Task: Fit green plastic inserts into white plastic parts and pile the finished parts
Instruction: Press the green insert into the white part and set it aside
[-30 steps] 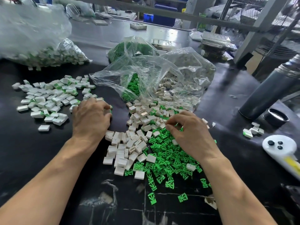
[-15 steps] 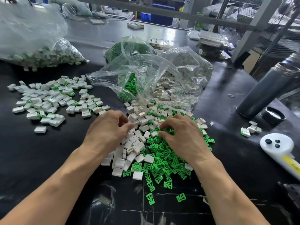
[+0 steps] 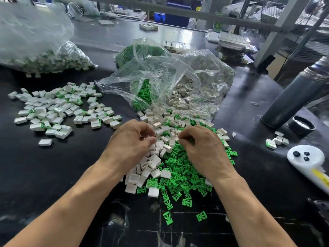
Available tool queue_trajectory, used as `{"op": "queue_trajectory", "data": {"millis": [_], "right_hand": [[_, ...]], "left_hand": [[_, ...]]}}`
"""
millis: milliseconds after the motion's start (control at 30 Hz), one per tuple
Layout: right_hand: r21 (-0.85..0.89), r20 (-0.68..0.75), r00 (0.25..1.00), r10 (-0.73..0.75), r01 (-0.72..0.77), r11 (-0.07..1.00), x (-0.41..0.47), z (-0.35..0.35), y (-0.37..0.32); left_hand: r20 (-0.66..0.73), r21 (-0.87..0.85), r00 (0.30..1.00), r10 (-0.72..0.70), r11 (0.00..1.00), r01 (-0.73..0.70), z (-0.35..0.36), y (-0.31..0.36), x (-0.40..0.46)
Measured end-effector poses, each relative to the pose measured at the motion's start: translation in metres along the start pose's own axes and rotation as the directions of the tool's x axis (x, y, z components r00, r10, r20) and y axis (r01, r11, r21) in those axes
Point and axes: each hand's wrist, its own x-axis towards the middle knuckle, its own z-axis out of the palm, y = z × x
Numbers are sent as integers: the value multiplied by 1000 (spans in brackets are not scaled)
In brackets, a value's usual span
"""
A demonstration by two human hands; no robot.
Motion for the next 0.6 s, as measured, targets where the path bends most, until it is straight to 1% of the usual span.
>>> {"op": "queue_trajectory", "data": {"millis": [133, 233, 333, 433, 500, 600], "right_hand": [[96, -60, 998, 6, -1, 995, -1, -1, -2], [199, -83, 996, 35, -18, 980, 0, -2, -3], [313, -102, 990, 93, -57, 948, 1, -4, -3], [492, -74, 984, 163, -106, 864, 1, -3, -3], [606, -46, 979, 199, -131, 785, 1, -3, -3], [745, -8, 976, 219, -140, 652, 1, -2, -4]], "left_hand": [[47, 114, 998, -38, 993, 33, -1, -2, 1], [67, 128, 995, -80, 989, 71, -3, -1, 1], [55, 128, 995, -80, 989, 73, -2, 0, 2], [-15, 36, 999, -47, 998, 48, -1, 1, 1], [-50, -75, 999, 0, 997, -4, -2, 4, -1], [-54, -233, 997, 61, 970, -72, -1, 10, -5]]}}
